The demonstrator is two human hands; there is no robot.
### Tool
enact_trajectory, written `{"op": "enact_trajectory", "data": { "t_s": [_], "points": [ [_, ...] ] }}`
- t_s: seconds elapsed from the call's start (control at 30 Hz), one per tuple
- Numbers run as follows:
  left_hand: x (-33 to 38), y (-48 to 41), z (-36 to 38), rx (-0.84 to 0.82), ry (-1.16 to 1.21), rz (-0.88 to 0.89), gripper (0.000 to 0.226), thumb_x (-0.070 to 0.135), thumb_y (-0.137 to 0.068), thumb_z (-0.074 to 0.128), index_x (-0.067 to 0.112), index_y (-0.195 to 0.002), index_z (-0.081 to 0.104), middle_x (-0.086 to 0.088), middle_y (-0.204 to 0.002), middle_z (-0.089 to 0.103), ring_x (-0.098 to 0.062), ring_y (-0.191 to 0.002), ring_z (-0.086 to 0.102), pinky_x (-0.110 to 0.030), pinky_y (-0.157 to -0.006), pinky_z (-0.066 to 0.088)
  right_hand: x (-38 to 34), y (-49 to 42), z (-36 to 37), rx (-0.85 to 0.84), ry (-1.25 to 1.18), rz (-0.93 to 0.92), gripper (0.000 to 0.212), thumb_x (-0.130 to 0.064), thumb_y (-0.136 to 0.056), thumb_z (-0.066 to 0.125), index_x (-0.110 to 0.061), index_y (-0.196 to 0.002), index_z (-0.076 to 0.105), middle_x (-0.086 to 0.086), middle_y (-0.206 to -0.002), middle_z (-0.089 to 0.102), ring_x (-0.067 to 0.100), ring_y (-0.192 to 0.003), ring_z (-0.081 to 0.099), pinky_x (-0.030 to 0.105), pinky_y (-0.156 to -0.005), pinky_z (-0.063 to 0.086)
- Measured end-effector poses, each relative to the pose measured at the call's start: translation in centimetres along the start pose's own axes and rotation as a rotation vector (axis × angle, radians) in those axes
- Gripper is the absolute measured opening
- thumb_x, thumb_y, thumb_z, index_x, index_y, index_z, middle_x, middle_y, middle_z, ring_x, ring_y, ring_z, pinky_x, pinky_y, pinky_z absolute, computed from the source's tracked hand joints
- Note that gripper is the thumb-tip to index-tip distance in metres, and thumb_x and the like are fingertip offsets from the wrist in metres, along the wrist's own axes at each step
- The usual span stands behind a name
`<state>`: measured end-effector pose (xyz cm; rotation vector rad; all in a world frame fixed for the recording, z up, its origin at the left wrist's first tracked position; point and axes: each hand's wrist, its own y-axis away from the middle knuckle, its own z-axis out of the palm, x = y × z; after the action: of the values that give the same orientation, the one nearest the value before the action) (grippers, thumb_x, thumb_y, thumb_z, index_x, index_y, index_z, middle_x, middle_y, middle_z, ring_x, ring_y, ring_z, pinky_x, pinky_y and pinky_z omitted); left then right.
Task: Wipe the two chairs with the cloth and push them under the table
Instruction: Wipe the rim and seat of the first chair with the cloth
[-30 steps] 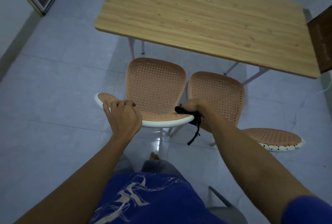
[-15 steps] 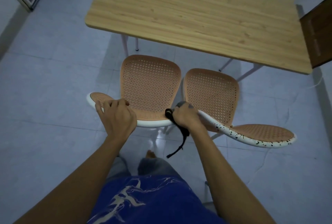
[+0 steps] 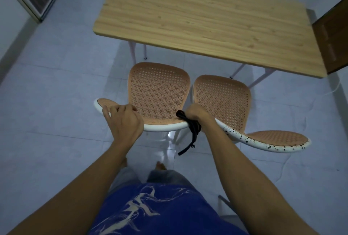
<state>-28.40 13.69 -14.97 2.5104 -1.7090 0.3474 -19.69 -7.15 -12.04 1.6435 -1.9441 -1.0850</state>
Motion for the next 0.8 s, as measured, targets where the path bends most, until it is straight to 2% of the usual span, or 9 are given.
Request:
{"op": "enact_trajectory", "data": {
  "t_s": [0.1,0.2,0.27,0.37,0.47,0.53,0.6,0.7,0.8],
  "points": [
    [0.0,0.1,-0.1,-0.016,-0.021,-0.004,0.019,0.019,-0.079,0.056,0.011,-0.086,0.071,-0.012,-0.084,0.070,-0.034,-0.100,0.056,-0.052,-0.113,0.016,-0.3,-0.2,0.3,-0.006,0.143,-0.088,0.041,-0.045,-0.098,0.041,-0.011,-0.097,0.063,0.010,-0.115,0.061,0.028,-0.104,0.057,0.042,-0.094,0.043],
    [-0.1,0.0,0.0,-0.016,-0.030,-0.001,0.019,0.019,-0.077,0.057,0.011,-0.087,0.071,-0.012,-0.083,0.070,-0.034,-0.099,0.056,-0.051,-0.113,0.016,-0.1,2.2,3.3,0.109,0.063,-0.163,0.066,-0.056,-0.083,0.021,-0.020,-0.127,0.056,0.011,-0.141,0.045,0.041,-0.136,0.032,0.059,-0.113,0.021],
    [-0.1,0.2,0.1,-0.019,-0.034,-0.009,0.019,0.019,-0.077,0.056,0.011,-0.086,0.071,-0.011,-0.081,0.069,-0.033,-0.097,0.056,-0.050,-0.113,0.016,-0.2,4.6,6.0,0.251,0.042,-0.284,0.065,-0.053,-0.088,0.013,-0.026,-0.136,0.048,0.008,-0.144,0.045,0.035,-0.141,0.027,0.058,-0.116,0.012],
    [0.2,0.2,0.2,0.014,-0.018,0.016,0.018,0.017,-0.077,0.056,0.011,-0.084,0.071,-0.010,-0.078,0.069,-0.032,-0.093,0.057,-0.051,-0.113,0.019,0.3,6.0,7.3,0.437,0.043,-0.512,0.044,-0.043,-0.097,0.023,-0.035,-0.126,0.055,-0.007,-0.123,0.061,0.019,-0.122,0.048,0.045,-0.111,0.024],
    [-0.2,0.0,0.2,0.023,-0.003,0.025,0.018,0.017,-0.077,0.055,0.011,-0.083,0.071,-0.009,-0.079,0.069,-0.031,-0.092,0.057,-0.051,-0.113,0.019,-0.2,3.2,3.8,0.235,0.115,-0.461,0.041,-0.049,-0.096,0.032,-0.036,-0.125,0.058,-0.004,-0.118,0.068,0.023,-0.104,0.060,0.041,-0.092,0.037],
    [-0.5,0.0,0.3,0.019,-0.003,0.032,0.017,0.017,-0.077,0.056,0.011,-0.083,0.071,-0.008,-0.080,0.069,-0.031,-0.093,0.057,-0.051,-0.113,0.018,-0.2,-0.2,1.6,-0.004,0.168,-0.278,0.059,-0.066,-0.087,0.038,-0.037,-0.138,0.048,0.002,-0.139,0.059,0.029,-0.118,0.057,0.042,-0.092,0.039],
    [-0.6,0.0,0.5,0.027,-0.001,0.053,0.016,0.016,-0.078,0.056,0.011,-0.083,0.070,-0.009,-0.082,0.069,-0.031,-0.093,0.057,-0.052,-0.113,0.019,0.1,-2.4,0.1,-0.108,0.096,-0.152,0.077,-0.071,-0.078,0.050,-0.034,-0.145,0.043,0.004,-0.152,0.045,0.032,-0.130,0.049,0.045,-0.102,0.038],
    [-0.8,-0.1,0.4,0.023,0.002,0.047,0.019,0.018,-0.081,0.053,0.011,-0.086,0.070,-0.009,-0.085,0.070,-0.030,-0.094,0.057,-0.053,-0.114,0.020,-0.2,-2.3,-0.7,-0.180,0.134,-0.104,0.056,-0.061,-0.089,0.051,-0.022,-0.127,0.062,0.008,-0.135,0.058,0.026,-0.111,0.054,0.038,-0.090,0.039],
    [-0.4,0.0,0.2,-0.004,0.039,0.033,0.025,0.023,-0.082,0.047,0.013,-0.088,0.069,-0.006,-0.088,0.069,-0.028,-0.098,0.057,-0.051,-0.115,0.015,-2.2,-0.4,0.8,-0.241,0.260,-0.253,0.049,-0.053,-0.098,0.038,-0.025,-0.130,0.061,0.005,-0.130,0.062,0.024,-0.112,0.057,0.039,-0.093,0.042]
  ]
}}
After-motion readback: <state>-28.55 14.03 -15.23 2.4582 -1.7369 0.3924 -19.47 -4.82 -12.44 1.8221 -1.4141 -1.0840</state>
